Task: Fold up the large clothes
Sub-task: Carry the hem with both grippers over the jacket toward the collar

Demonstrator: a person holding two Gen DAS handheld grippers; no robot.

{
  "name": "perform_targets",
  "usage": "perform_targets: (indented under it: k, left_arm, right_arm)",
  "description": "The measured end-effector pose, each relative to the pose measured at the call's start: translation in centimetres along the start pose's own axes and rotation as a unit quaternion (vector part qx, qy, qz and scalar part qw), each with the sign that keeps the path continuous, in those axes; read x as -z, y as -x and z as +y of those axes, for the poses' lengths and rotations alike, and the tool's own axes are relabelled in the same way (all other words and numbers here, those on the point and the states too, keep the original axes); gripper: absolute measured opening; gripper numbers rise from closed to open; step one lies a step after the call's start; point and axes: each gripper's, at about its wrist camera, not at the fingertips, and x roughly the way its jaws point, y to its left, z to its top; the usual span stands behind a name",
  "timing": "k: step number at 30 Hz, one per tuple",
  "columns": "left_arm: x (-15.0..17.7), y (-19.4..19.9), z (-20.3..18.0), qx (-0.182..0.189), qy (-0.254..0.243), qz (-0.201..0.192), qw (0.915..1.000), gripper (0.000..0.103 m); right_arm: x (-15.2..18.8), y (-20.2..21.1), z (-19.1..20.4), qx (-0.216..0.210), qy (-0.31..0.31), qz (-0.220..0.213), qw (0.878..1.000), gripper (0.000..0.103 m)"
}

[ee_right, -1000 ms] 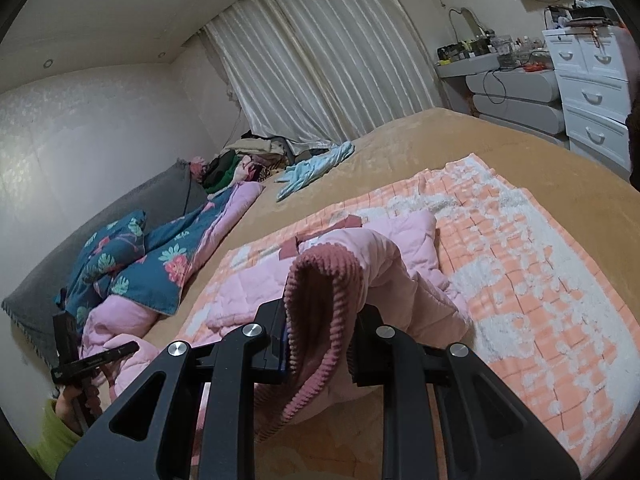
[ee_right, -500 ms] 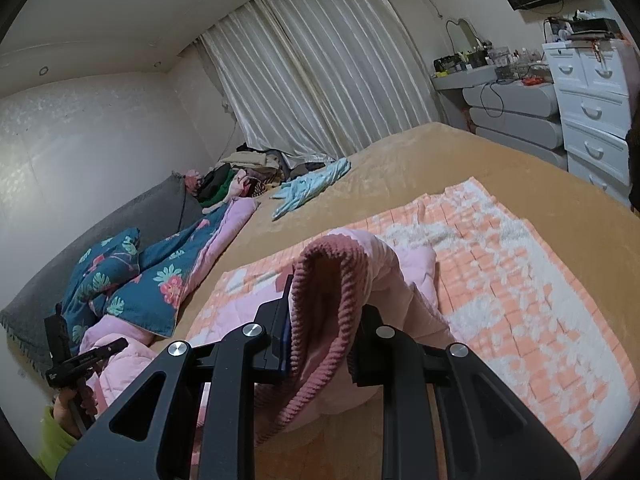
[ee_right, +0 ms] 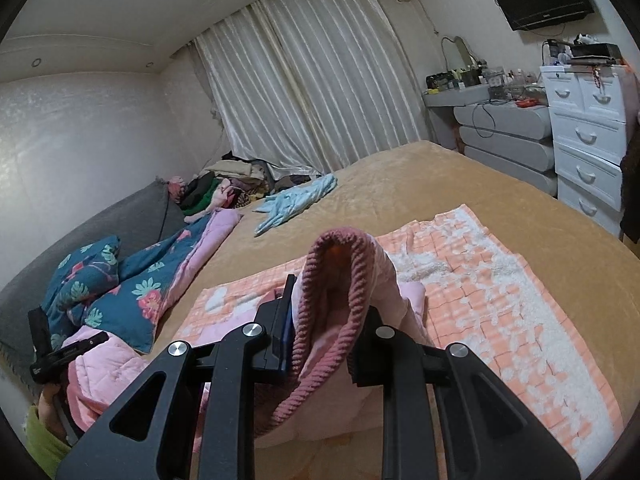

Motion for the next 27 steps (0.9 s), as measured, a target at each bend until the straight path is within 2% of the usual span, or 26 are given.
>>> perform_targets:
  k: [15,23,27]
  left_arm:
    - [-0.3,-4.6,0.5,-0.042,-0.022,0.001,0.9989,0.009]
    - [-0.4,-7.5,0.8,-0.065,-0.034,0.011,0.9972,0.009]
    - [-0.2,-9.1,1.2,-0.081,-0.041,0.020,0.9957,0.009]
  right_arm:
    - [0.1,-5.7,-2.8,0.025,-0.028,0.031,0.999,0.019]
    - [0.3,-8.5,-4.5,0.025,-0.044,0.045,0.998,0.020]
    - [0.6,-10.0,-5.5,0.018,-0.061,0.052,0.997,0.025]
